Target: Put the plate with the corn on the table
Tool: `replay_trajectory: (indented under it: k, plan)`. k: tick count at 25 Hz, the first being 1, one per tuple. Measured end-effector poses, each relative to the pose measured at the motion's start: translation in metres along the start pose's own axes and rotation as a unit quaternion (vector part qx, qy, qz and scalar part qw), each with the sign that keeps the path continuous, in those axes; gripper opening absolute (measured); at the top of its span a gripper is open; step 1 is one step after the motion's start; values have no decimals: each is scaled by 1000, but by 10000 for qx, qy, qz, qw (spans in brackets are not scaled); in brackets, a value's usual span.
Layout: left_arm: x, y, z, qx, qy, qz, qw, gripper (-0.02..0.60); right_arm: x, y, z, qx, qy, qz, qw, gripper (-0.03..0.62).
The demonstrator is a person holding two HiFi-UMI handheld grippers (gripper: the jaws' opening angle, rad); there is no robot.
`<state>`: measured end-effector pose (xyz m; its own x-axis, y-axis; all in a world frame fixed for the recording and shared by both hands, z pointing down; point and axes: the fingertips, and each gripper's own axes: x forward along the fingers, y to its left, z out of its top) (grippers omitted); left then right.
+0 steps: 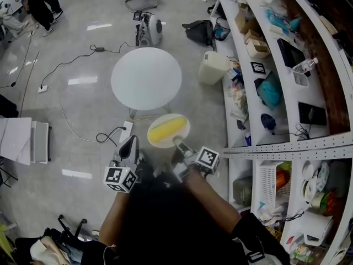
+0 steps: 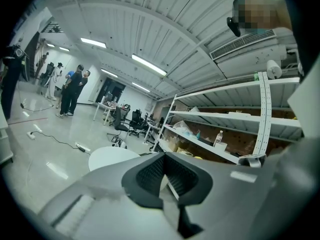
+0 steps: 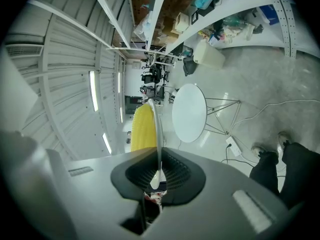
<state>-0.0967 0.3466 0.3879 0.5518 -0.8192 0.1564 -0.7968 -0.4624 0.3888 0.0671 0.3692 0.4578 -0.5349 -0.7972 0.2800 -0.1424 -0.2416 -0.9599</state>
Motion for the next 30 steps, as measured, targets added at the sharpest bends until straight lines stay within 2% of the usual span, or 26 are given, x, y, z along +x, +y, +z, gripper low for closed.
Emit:
replay_trajectory:
  k: [5, 15, 21, 25, 30]
  plan:
    - [9, 4, -1, -25, 25, -49, 10000, 3, 6, 1, 5, -53, -66, 71, 9999, 29]
    - [48, 23, 0, -112, 155, -217, 9996, 3, 32, -2, 22, -31, -160, -163, 9997, 29]
    - [76, 43, 8, -132, 226, -257, 9993, 3, 63, 11, 33, 14, -117, -94, 9999, 29]
    - [94, 60, 17, -162, 258, -250, 9992, 3, 83, 11, 44, 46, -207, -269, 9994, 29]
    - [118, 80, 31, -190, 307, -204, 9991, 3, 114, 20, 53, 29, -161, -255, 9995, 29]
